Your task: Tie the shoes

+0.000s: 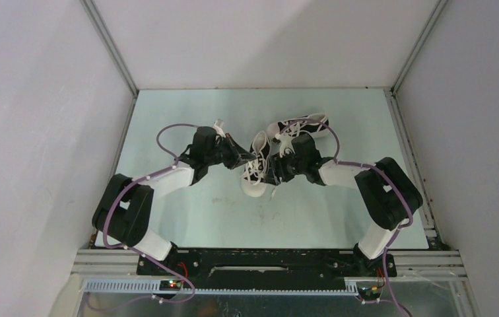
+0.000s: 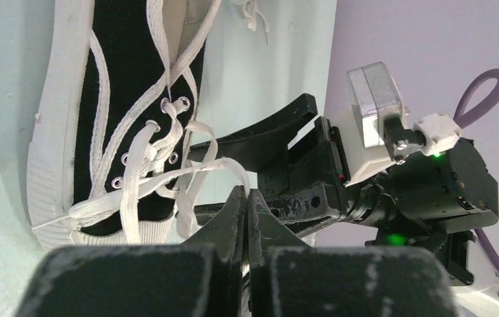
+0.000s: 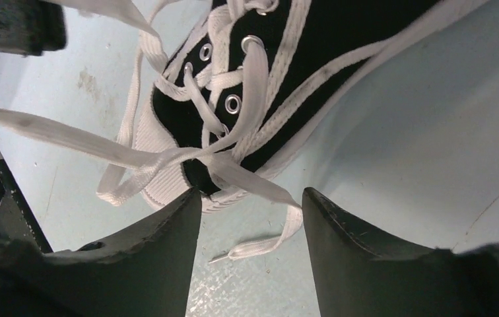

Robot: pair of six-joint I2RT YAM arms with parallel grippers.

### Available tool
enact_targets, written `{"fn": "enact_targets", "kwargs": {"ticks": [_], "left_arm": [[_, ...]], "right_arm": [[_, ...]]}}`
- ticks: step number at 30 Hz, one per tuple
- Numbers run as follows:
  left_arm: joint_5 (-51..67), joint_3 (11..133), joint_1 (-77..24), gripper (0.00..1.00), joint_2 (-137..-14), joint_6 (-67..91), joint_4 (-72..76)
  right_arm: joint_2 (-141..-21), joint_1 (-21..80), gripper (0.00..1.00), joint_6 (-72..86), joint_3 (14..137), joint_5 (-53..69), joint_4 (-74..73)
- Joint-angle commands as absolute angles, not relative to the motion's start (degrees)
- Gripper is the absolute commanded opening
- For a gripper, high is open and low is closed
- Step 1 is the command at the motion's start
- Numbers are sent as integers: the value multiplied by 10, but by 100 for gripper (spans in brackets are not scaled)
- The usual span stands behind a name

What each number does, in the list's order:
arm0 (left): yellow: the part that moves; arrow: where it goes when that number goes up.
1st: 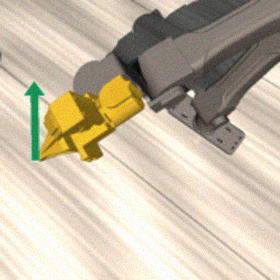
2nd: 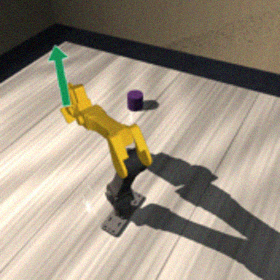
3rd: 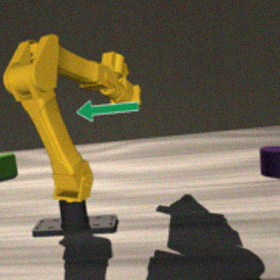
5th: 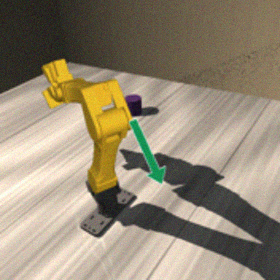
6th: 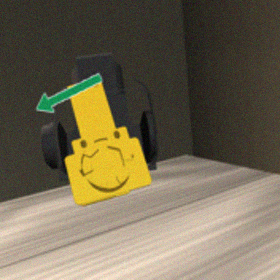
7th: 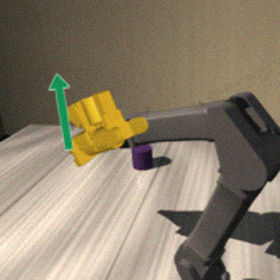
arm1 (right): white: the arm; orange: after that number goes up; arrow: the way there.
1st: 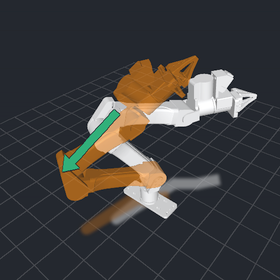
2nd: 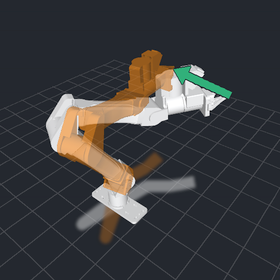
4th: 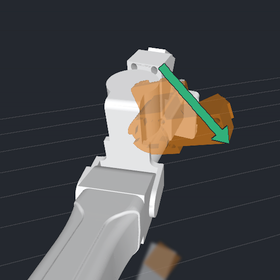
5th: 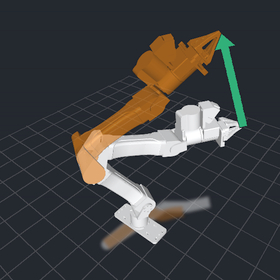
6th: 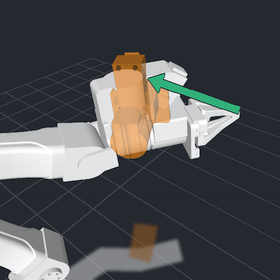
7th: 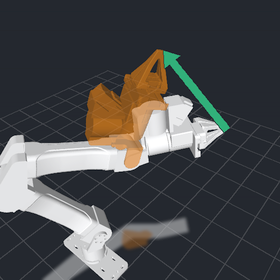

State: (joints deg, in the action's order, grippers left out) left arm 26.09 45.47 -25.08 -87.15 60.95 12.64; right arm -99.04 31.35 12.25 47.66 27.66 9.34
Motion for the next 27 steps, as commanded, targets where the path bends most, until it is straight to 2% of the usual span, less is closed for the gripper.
{"fn": "enact_targets", "kwargs": {"ticks": [1, 4, 6, 9, 11, 14, 21, 27], "left_arm": [[276, 482, -248, 0, -878, 593, 127], [278, 488, -247, 0, -879, 590, 122], [279, 491, -247, 0, -878, 587, 116], [274, 494, -247, 0, -874, 582, 108], [269, 497, -247, 0, -869, 576, 98], [258, 507, -248, 0, -858, 559, 73], [205, 522, -250, 0, -802, 497, 20], [134, 548, -271, 0, -762, 378, -52]], "right_arm": [[-1005, 308, 57, 120, 497, 305, 133], [-1011, 311, 47, 119, 497, 346, 147], [-1011, 316, 35, 118, 497, 344, 151], [-1004, 315, 11, 118, 497, 336, 137], [-993, 315, 5, 120, 496, 321, 123], [-966, 317, 0, 134, 480, 295, 111], [-915, 324, 0, 164, 440, 233, 57], [-892, 313, 0, 181, 437, 184, -13]]}}
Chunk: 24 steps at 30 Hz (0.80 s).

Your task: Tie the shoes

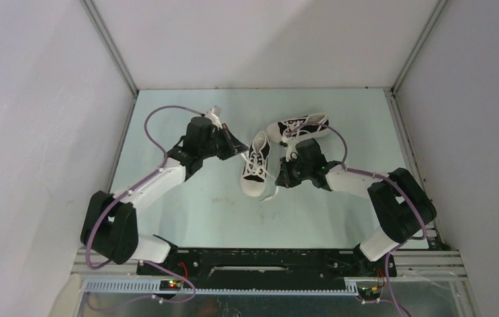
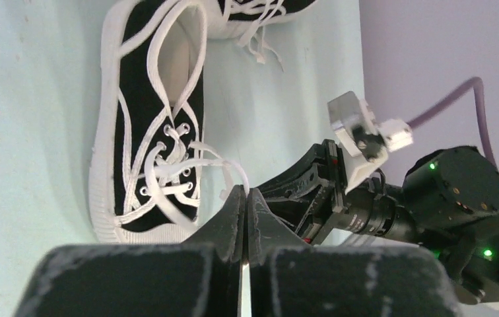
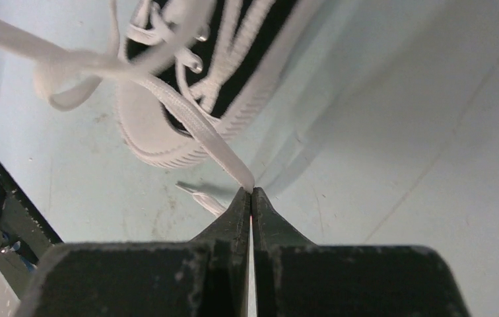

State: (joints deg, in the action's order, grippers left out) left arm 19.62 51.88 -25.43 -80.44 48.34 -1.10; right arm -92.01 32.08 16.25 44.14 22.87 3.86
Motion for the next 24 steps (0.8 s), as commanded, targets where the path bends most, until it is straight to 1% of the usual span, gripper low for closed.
{"fn": "enact_targets", "kwargs": {"ticks": [1, 6, 9, 12, 16, 17, 21, 24], "left_arm": [[125, 547, -275, 0, -759, 363, -52], [53, 518, -322, 0, -729, 235, -8], [-65, 483, -367, 0, -688, 168, 39], [-134, 437, -389, 0, -666, 97, 102], [-248, 435, -411, 0, -664, 19, 115], [-257, 435, -421, 0, -664, -13, 122], [-283, 443, -429, 0, -673, -23, 128], [-315, 459, -418, 0, -700, 14, 102]], "right_arm": [[-889, 313, 0, 183, 437, 182, -23], [-880, 312, 0, 189, 438, 169, -37], [-877, 310, 0, 194, 438, 166, -48], [-876, 308, 0, 193, 438, 163, -55], [-878, 306, 0, 194, 437, 158, -64], [-879, 305, 0, 194, 437, 159, -64], [-879, 299, 0, 196, 437, 157, -67], [-878, 293, 0, 201, 441, 152, -78]]}}
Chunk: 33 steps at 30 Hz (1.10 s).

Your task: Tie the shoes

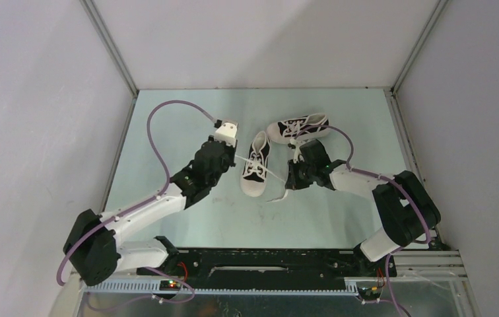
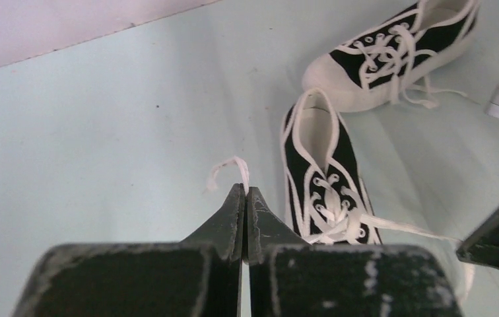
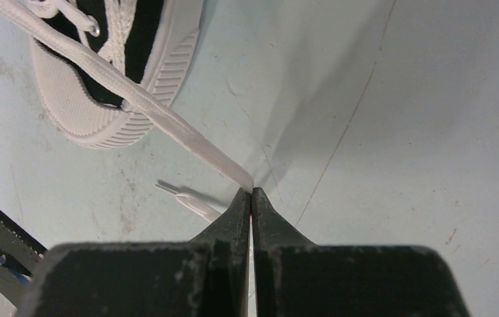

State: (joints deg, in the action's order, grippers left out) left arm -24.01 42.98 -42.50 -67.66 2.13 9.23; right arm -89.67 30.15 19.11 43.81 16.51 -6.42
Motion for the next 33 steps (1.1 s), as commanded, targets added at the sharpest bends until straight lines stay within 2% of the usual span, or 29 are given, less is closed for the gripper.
{"fn": "enact_targets", "kwargs": {"ticks": [1, 9, 15, 21, 24, 29, 33], "left_arm": [[-315, 469, -412, 0, -705, 41, 79], [-211, 481, -321, 0, -772, 168, 26], [-137, 499, -254, 0, -826, 228, 9], [-181, 513, -222, 0, -869, 290, -72], [-169, 518, -202, 0, -889, 330, -104], [-158, 525, -183, 0, -926, 338, -115], [-126, 535, -183, 0, -946, 319, -110]], "right_arm": [[-877, 290, 0, 201, 442, 147, -81], [-853, 265, 0, 222, 440, 75, -131], [-808, 203, 0, 255, 419, 23, -152], [-794, 182, 0, 273, 405, -48, -173], [-798, 182, 0, 282, 404, -57, -179], [-778, 177, 0, 309, 404, -142, -206], [-776, 179, 0, 285, 403, -99, -190]]}}
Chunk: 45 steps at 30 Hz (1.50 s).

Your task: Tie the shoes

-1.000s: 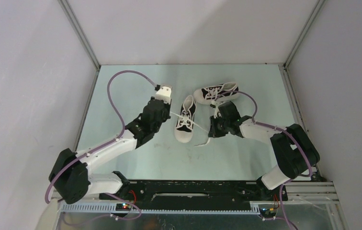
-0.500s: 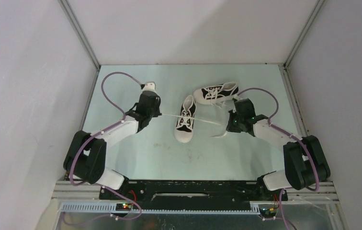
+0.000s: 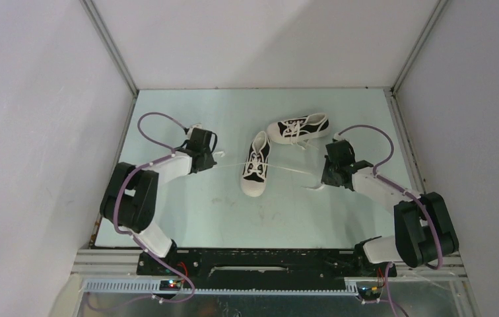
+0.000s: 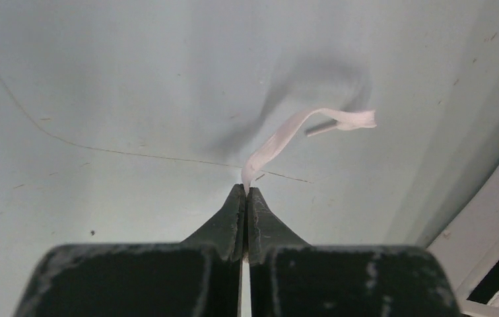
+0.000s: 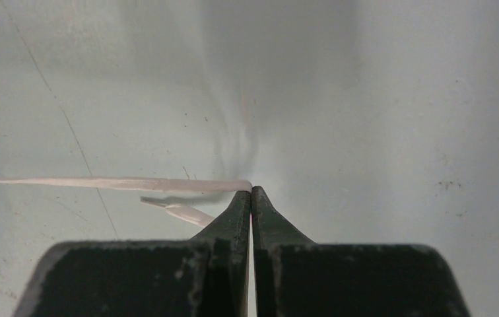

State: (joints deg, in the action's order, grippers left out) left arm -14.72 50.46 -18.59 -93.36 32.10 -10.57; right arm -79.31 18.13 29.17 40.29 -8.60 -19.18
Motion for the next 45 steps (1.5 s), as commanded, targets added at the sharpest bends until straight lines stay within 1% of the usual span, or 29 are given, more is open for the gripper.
{"fn": "enact_targets", "kwargs": {"ticks": [1, 2, 4, 6, 8, 9, 11, 13, 17, 22, 26, 29, 34, 39, 41, 43, 44, 45], "left_arm": [[-94, 539, -183, 0, -949, 315, -107], [-79, 541, -186, 0, -956, 314, -103], [-34, 545, -199, 0, -965, 315, -100], [-17, 550, -215, 0, -976, 320, -101], [-6, 555, -231, 0, -990, 324, -99], [5, 556, -240, 0, -998, 326, -98], [25, 556, -247, 0, -1010, 326, -88], [43, 555, -251, 0, -1019, 322, -83], [55, 555, -255, 0, -1030, 320, -80], [61, 565, -261, 0, -1043, 319, -82], [75, 569, -265, 0, -1052, 321, -72], [88, 576, -271, 0, -1066, 322, -71], [104, 581, -275, 0, -1076, 325, -61], [118, 587, -283, 0, -1079, 327, -57], [120, 587, -286, 0, -1078, 328, -56], [122, 585, -288, 0, -1075, 329, -56], [122, 584, -289, 0, -1073, 330, -55], [122, 581, -289, 0, -1069, 330, -55]], "right_arm": [[-778, 181, 0, 273, 403, -85, -178], [-780, 189, 0, 267, 403, -52, -172], [-784, 209, 0, 249, 408, -23, -153], [-795, 233, 0, 234, 424, -9, -149], [-814, 257, 10, 222, 449, -6, -162], [-824, 270, 31, 213, 455, 2, -166], [-829, 284, 51, 198, 464, 23, -160], [-829, 294, 56, 175, 469, 52, -145], [-843, 325, 61, 118, 503, 78, -133], [-898, 342, 64, 74, 555, 86, -103], [-945, 362, 64, 12, 571, 44, -61], [-986, 364, 68, -23, 587, 22, -50], [-1038, 352, 70, -56, 604, 60, -30], [-1075, 353, 70, -64, 635, 48, -18], [-1082, 348, 68, -64, 639, 55, -12], [-1083, 341, 61, -61, 639, 70, -9], [-1084, 339, 54, -59, 639, 76, -9], [-1083, 338, 50, -53, 639, 76, -12]]}}
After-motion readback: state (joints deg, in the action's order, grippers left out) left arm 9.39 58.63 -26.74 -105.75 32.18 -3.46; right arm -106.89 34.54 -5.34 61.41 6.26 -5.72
